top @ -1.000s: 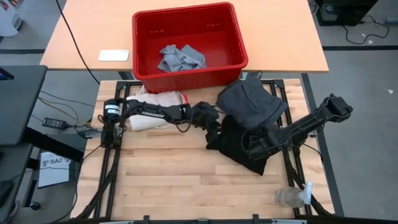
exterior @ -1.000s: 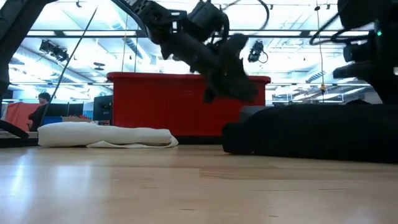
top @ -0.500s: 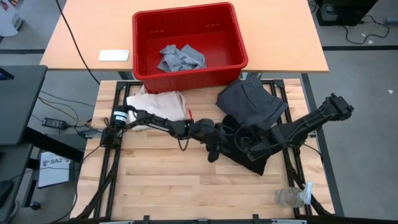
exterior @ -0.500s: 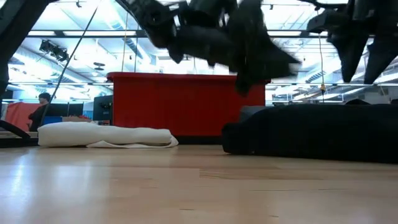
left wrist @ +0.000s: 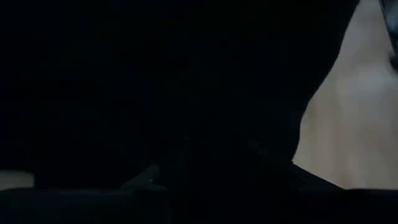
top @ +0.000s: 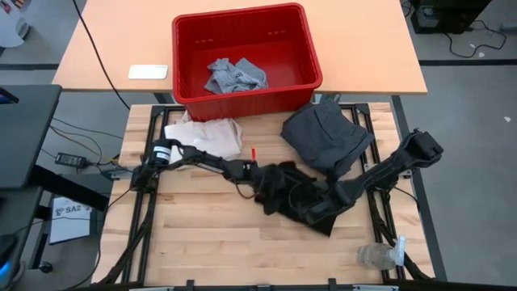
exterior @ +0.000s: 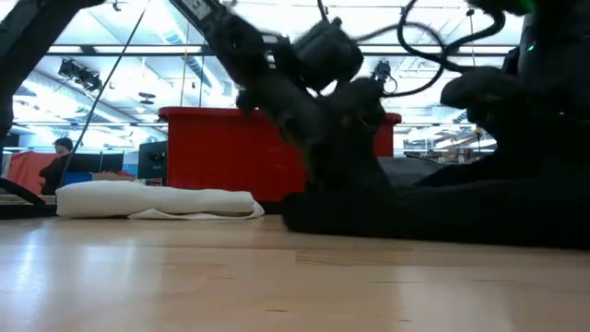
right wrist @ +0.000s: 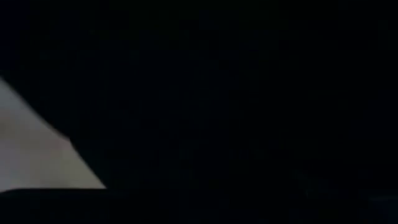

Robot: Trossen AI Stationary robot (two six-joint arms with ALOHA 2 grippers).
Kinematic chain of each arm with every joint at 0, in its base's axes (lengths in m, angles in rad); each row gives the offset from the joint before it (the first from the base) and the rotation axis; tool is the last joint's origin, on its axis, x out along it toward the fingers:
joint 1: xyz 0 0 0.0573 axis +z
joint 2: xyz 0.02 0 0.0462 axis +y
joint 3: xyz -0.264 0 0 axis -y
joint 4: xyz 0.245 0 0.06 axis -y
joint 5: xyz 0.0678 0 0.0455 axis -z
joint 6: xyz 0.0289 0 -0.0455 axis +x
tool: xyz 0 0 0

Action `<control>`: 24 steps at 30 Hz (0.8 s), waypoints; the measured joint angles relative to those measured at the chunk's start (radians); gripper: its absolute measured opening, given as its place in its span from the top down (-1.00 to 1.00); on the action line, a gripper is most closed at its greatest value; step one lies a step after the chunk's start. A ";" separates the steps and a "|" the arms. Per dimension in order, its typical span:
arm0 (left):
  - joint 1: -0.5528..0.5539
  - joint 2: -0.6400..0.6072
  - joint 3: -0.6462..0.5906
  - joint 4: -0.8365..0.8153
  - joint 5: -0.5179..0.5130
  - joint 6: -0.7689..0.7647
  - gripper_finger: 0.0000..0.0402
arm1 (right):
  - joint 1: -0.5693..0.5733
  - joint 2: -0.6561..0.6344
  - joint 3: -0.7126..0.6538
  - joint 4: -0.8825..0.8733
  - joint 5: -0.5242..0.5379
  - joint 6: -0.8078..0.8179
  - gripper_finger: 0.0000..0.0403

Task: Fold laundry
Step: Fold the black shirt

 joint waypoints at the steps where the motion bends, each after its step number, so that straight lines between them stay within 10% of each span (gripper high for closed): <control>1: -0.023 -0.012 -0.002 -0.029 0.001 -0.001 0.27 | 0.014 0.010 0.005 0.047 -0.015 0.001 0.29; 12: -0.182 -0.199 -0.009 -0.087 -0.129 0.021 0.27 | 0.152 -0.069 0.083 0.002 0.204 0.126 0.29; 24: -0.148 -0.197 -0.008 -0.146 -0.214 0.048 0.27 | 0.134 -0.021 -0.083 -0.151 0.154 0.327 0.29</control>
